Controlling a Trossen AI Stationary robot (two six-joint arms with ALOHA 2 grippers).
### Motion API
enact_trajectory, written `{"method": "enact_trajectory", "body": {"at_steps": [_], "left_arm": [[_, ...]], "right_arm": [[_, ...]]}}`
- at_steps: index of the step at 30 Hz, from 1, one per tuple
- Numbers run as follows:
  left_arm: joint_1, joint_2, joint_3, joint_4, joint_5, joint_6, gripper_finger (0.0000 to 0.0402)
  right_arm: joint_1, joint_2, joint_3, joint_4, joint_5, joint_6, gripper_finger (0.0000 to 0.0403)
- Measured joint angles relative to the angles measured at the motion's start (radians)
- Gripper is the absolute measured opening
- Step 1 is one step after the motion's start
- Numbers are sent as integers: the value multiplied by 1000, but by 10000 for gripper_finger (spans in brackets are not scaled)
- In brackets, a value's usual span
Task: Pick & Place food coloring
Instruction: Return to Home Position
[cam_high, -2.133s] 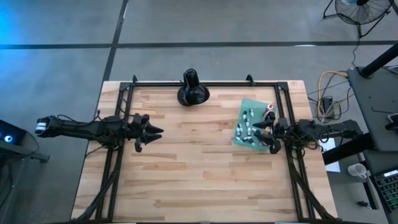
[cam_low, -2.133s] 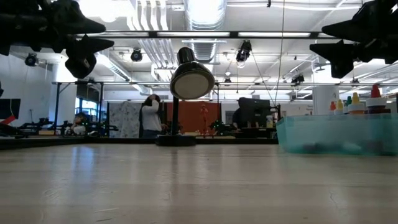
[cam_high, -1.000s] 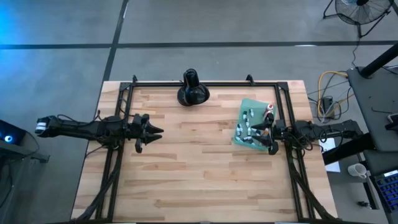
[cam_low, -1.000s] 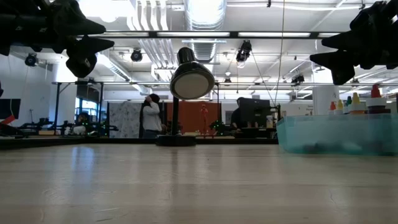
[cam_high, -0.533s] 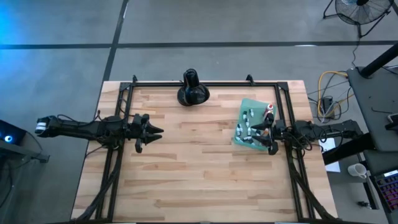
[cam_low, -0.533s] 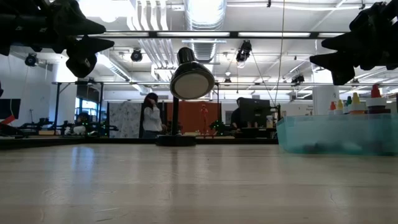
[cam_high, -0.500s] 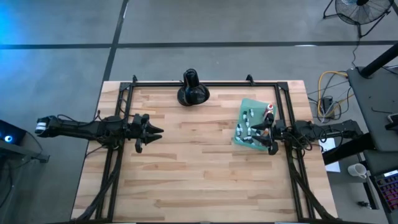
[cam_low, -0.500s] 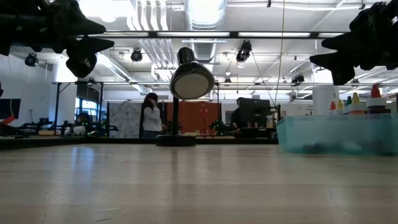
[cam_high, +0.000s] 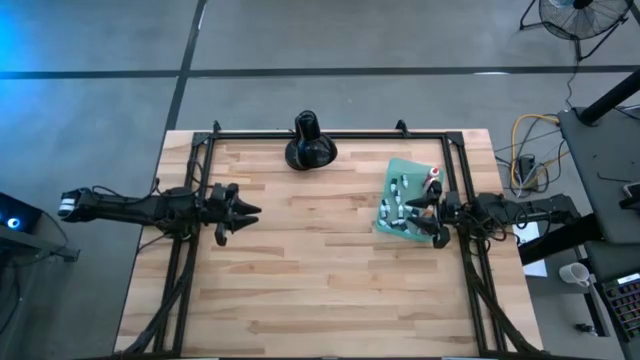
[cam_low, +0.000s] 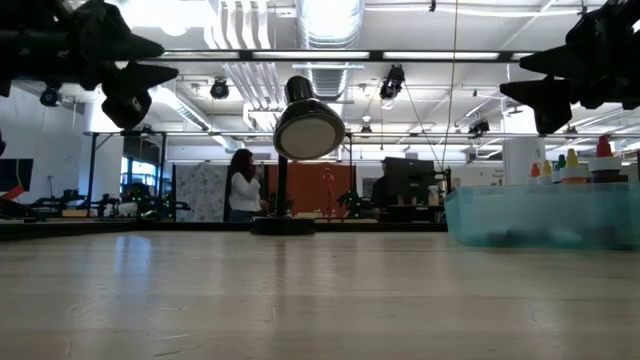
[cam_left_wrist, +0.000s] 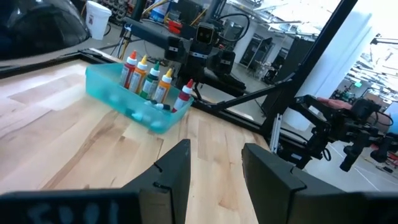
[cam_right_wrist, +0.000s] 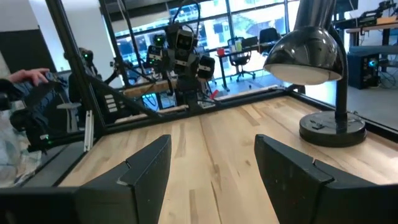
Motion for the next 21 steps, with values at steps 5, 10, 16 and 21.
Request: {"method": "enact_trajectory", "body": {"at_steps": [5, 10, 16, 21], "left_arm": [[0, -103, -82, -2, 0, 0, 117], [0, -170, -156, -8, 0, 1, 117], [0, -245, -152, -175, 10, 0, 117], [1, -336, -154, -171, 9, 1, 117]], "right_arm": [[0, -2, 0, -2, 0, 0, 224], [0, -2, 0, -3, 0, 0, 224], [1, -2, 0, -2, 0, 0, 224], [1, -2, 0, -2, 0, 0, 224]]}}
